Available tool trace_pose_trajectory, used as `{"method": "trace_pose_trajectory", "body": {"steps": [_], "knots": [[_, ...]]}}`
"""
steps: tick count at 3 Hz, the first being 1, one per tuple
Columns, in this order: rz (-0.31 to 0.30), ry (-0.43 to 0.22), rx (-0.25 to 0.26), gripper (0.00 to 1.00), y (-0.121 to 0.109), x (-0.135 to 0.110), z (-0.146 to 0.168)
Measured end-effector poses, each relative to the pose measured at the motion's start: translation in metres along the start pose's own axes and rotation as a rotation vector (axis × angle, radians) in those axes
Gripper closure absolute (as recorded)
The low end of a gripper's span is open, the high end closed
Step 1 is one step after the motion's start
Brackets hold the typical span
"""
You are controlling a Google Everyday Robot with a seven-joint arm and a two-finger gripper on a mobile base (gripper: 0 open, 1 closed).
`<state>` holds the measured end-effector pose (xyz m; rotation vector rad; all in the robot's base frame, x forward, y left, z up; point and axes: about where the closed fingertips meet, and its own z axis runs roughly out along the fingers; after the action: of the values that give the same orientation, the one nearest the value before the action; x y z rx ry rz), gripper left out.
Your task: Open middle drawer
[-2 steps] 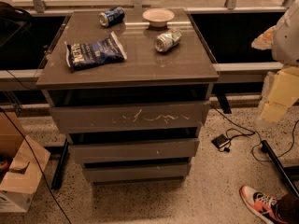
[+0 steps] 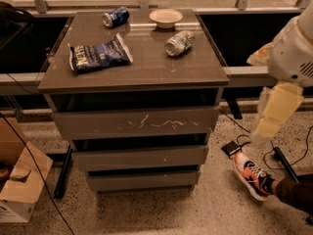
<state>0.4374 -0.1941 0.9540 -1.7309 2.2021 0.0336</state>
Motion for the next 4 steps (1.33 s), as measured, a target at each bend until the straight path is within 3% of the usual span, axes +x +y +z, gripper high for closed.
{"method": "trace_pose_trajectory", "body": {"steps": [1,3,4], "knots": [[-0.028,-0.104,-0.087,0.0,0.02,-0.024,0.04],[-0.082,-0.246,-0.18,0.0,0.048,-0.052,0.116],[-0.093,-0.253,-0.22,0.0,0.033,-0.053,0.157]]}}
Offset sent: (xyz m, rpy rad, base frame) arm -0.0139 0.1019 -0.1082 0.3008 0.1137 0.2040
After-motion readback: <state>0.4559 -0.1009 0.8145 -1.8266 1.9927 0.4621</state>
